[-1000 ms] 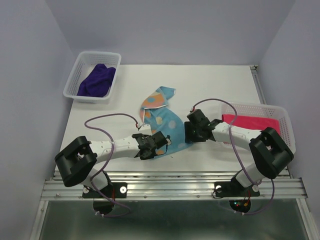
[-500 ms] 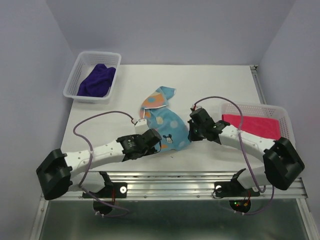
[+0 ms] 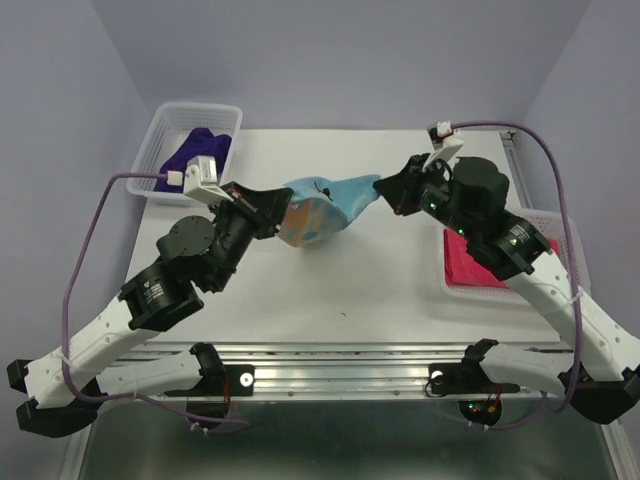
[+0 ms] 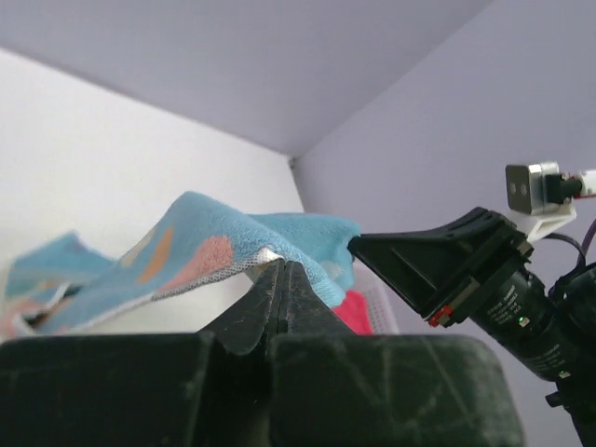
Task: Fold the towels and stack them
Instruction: Flatten out the crumpled towel
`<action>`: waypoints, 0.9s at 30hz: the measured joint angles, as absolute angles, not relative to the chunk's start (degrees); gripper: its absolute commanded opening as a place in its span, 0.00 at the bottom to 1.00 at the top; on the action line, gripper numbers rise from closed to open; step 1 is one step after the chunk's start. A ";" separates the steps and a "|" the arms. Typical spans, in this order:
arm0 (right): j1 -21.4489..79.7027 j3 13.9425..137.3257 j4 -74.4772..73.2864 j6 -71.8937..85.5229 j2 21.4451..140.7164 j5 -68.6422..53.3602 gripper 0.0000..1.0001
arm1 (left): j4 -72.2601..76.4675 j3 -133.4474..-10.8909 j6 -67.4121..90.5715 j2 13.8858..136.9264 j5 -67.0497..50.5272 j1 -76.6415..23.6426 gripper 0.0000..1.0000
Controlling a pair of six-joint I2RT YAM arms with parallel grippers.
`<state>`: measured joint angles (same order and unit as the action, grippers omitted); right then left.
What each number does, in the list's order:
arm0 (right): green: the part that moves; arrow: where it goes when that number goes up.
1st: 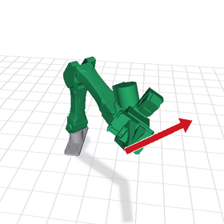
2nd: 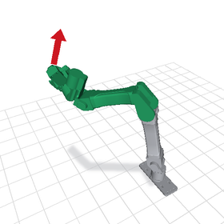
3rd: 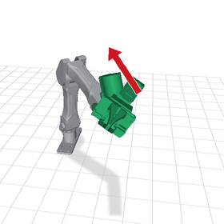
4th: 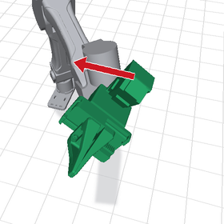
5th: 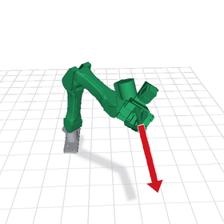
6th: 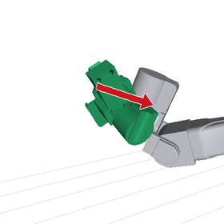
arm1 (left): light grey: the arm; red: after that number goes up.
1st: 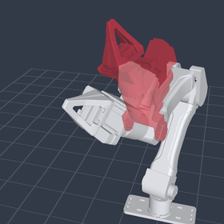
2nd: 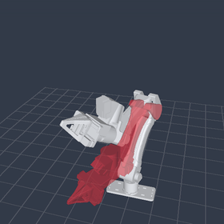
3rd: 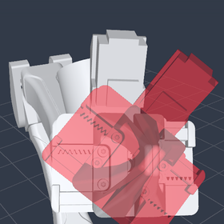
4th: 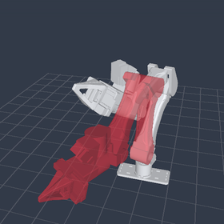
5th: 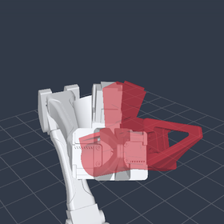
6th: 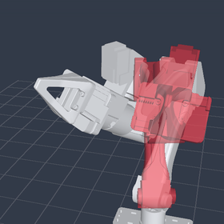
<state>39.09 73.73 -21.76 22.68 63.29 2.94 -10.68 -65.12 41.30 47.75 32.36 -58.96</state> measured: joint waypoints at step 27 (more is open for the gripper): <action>39.09 83.22 -21.96 21.76 59.53 2.70 0.01 | -5.96 -71.55 33.21 46.96 29.71 -57.39 0.00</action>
